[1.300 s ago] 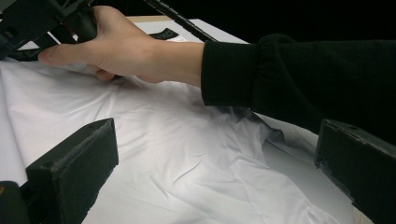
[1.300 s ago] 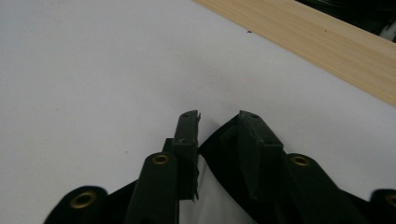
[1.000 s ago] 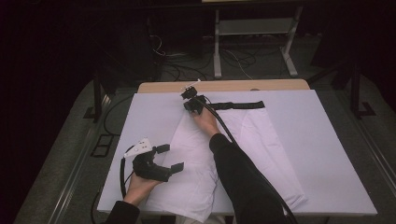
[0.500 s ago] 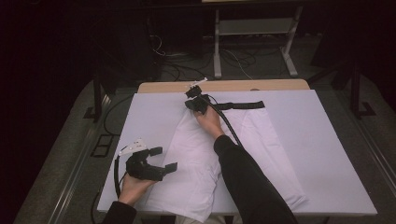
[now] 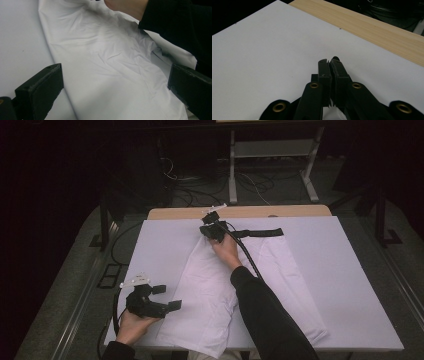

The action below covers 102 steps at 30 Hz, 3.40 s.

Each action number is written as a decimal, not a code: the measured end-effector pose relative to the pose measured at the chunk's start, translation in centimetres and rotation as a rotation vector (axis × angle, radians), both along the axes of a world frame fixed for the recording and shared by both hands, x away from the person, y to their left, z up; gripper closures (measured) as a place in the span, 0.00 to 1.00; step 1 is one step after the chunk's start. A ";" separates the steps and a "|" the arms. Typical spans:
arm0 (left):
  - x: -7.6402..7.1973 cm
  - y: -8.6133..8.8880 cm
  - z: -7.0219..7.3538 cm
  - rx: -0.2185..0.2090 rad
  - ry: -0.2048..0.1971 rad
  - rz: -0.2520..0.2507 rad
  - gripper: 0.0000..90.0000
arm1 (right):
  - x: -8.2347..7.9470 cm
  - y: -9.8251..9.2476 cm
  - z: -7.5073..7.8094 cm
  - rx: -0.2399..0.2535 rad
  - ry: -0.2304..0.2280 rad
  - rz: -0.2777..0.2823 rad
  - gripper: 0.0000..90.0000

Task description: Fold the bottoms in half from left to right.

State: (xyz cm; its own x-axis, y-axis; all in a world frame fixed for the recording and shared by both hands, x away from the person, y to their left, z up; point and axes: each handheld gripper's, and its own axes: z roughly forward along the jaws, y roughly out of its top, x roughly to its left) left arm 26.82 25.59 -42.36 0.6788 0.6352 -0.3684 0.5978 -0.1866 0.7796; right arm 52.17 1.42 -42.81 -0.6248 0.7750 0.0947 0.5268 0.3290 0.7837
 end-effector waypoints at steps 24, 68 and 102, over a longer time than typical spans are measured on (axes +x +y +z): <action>-1.8 1.8 -0.5 0.056 0.117 -0.026 0.00 | -0.3 -0.2 -0.1 0.015 -0.011 -0.005 0.95; -4.4 2.9 -2.1 0.132 0.308 -0.124 0.42 | -0.2 -0.6 0.0 0.038 -0.013 -0.010 0.95; -4.4 0.4 0.0 0.126 0.180 -0.288 0.97 | -0.3 -2.0 1.2 0.091 -0.011 0.007 0.95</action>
State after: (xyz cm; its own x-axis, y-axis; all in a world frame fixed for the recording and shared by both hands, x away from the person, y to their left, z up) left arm 22.39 26.01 -42.33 0.7682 0.4749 -0.4294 0.6320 -0.4552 0.6272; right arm 51.89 -0.55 -41.65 -0.6318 0.7589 0.1577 0.5156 0.2596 0.8165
